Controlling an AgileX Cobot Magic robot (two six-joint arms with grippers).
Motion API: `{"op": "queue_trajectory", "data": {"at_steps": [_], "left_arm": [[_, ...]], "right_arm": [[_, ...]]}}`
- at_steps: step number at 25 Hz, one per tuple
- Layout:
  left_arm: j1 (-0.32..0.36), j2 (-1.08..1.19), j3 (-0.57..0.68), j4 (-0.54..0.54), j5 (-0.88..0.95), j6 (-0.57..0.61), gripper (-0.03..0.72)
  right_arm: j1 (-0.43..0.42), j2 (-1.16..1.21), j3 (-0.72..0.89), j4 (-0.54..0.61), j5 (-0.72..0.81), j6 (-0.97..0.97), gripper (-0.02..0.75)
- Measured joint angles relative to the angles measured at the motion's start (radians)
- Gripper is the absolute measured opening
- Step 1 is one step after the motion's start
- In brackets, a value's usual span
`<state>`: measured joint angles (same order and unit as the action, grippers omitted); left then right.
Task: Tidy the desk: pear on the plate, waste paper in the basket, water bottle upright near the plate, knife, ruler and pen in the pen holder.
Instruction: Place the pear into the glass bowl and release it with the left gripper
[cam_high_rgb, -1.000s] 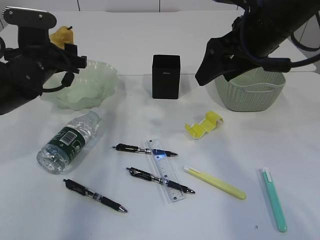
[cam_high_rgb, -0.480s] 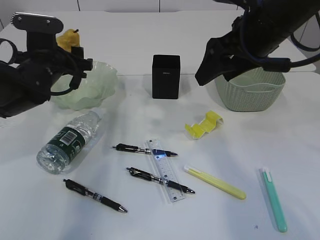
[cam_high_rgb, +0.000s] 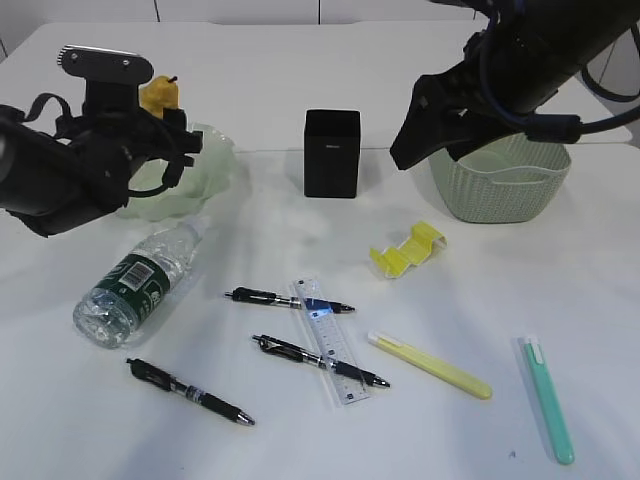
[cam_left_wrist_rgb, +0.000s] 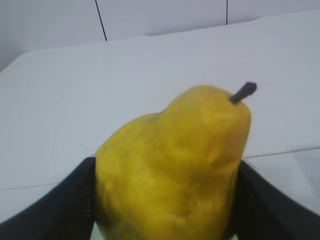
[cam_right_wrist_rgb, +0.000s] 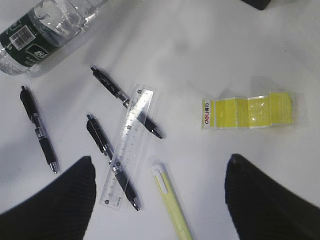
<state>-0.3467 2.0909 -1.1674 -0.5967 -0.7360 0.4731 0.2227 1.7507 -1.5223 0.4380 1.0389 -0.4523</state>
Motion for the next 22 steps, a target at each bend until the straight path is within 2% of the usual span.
{"op": "queue_trajectory", "data": {"at_steps": [12,22], "left_arm": [[0.084,0.009,0.000,0.004,0.080,-0.002,0.503],[0.086,0.079,-0.002,0.014,0.098,-0.019,0.503]], "right_arm": [[0.000,0.000,0.000,0.000,-0.026,0.000,0.593],[0.000,0.000,0.000,0.000,-0.039,0.000,0.593]]}}
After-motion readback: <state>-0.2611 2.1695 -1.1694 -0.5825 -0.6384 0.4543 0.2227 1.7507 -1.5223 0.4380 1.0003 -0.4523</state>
